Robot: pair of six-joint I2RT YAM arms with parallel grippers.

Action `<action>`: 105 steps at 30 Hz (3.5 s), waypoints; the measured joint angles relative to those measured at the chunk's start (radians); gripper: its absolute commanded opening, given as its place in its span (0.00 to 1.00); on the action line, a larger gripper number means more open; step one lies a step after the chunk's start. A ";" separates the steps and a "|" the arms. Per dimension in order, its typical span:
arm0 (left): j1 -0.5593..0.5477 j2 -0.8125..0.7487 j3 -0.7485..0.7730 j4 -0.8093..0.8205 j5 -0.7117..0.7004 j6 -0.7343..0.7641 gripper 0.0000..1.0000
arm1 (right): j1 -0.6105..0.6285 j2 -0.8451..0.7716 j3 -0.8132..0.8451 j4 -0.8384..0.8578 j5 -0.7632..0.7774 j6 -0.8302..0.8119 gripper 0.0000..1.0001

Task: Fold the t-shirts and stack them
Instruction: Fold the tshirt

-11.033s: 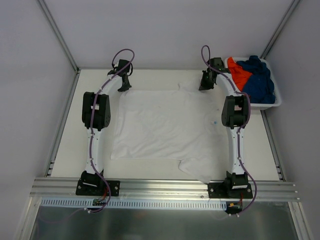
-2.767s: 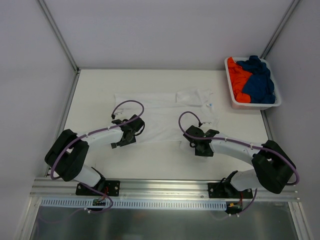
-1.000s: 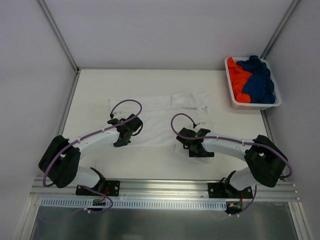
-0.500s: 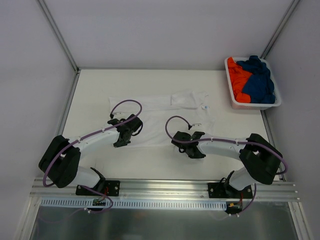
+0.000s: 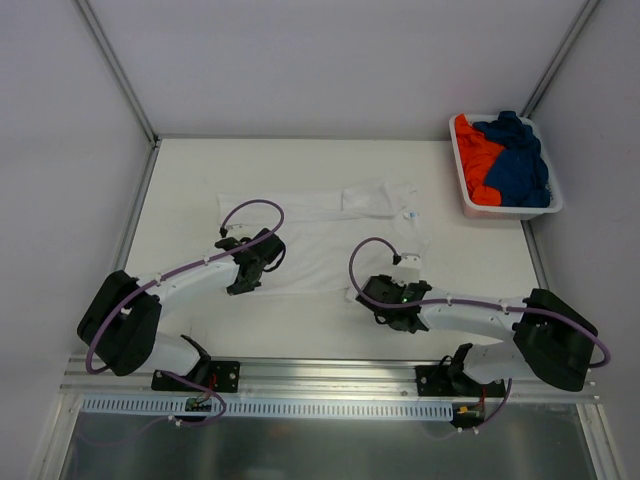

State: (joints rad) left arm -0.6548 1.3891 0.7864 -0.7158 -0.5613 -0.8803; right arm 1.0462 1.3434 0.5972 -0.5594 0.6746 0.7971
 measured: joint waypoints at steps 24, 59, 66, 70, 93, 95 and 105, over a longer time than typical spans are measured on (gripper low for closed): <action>0.000 -0.042 0.000 -0.009 -0.031 0.006 0.08 | 0.045 -0.034 0.065 -0.087 0.004 0.083 0.00; 0.217 0.406 0.463 -0.007 -0.137 0.164 0.08 | -0.471 0.441 0.735 0.002 -0.020 -0.518 0.01; 0.255 0.531 0.584 0.005 -0.150 0.218 0.08 | -0.534 0.549 0.847 0.008 -0.062 -0.586 0.01; 0.276 0.554 0.603 0.005 -0.153 0.235 0.08 | -0.552 0.589 0.890 0.006 -0.084 -0.612 0.00; 0.356 0.694 0.793 0.004 -0.163 0.336 0.72 | -0.614 0.729 1.018 0.011 -0.141 -0.659 0.23; 0.356 0.694 0.793 0.004 -0.179 0.329 0.72 | -0.615 0.742 1.023 0.014 -0.139 -0.667 0.34; 0.352 0.573 0.793 0.004 -0.252 0.301 0.71 | -0.615 0.754 1.071 0.050 -0.040 -0.729 0.69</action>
State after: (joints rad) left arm -0.3027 1.9617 1.5791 -0.7120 -0.8135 -0.5789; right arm 0.4313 2.0975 1.6684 -0.5098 0.6350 0.0685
